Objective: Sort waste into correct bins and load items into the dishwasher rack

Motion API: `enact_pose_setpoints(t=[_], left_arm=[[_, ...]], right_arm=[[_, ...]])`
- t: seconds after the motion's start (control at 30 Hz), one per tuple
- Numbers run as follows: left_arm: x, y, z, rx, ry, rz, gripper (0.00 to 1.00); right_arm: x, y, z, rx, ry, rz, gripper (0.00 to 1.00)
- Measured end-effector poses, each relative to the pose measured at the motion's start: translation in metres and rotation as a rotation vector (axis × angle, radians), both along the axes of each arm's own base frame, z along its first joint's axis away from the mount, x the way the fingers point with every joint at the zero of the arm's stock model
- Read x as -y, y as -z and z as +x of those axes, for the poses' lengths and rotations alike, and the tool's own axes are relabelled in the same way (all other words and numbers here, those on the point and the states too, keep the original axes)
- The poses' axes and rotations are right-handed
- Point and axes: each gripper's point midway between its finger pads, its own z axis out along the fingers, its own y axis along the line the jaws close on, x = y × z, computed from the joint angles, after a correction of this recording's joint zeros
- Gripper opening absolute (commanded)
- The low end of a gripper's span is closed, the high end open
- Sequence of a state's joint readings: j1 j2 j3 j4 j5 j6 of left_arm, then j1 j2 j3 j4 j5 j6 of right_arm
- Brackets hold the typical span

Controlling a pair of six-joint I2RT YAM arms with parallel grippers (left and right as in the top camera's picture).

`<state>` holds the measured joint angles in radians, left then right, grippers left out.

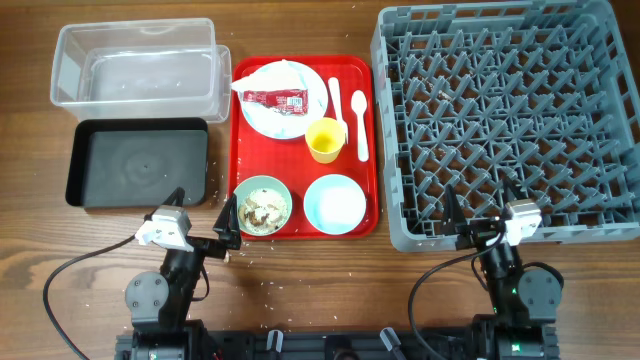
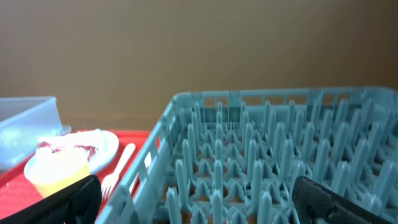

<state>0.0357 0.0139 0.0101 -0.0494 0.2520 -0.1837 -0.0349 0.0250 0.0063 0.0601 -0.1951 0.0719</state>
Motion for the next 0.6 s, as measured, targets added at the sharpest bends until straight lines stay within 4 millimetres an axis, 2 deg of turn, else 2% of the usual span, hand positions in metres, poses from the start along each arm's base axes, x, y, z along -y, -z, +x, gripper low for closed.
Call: enact_pose_setpoints(t=[0.3,0.37,0.47,0.53,0.6], left_arm=[[0.000,-0.004,0.000,0.019,0.000,0.001,1.00],[0.000,-0.015,0.000,0.061,0.000,0.002,1.00],[0.001,-0.040,-0.001,0.172,0.005,0.006,1.00],[0.002,-0.054,-0.004,0.227,0.009,0.009,1.00],[0.003,-0.060,-0.005,0.233,0.016,0.009,1.00]], right_arm=[[-0.009,-0.023,-0.004,0.096,-0.051,-0.015,1.00],[-0.009,-0.028,-0.005,0.113,-0.051,-0.019,1.00],[-0.010,-0.045,-0.008,0.154,-0.055,-0.048,1.00],[-0.013,-0.063,-0.014,0.197,-0.066,-0.079,1.00],[-0.016,-0.086,-0.021,0.249,-0.075,-0.106,1.00]])
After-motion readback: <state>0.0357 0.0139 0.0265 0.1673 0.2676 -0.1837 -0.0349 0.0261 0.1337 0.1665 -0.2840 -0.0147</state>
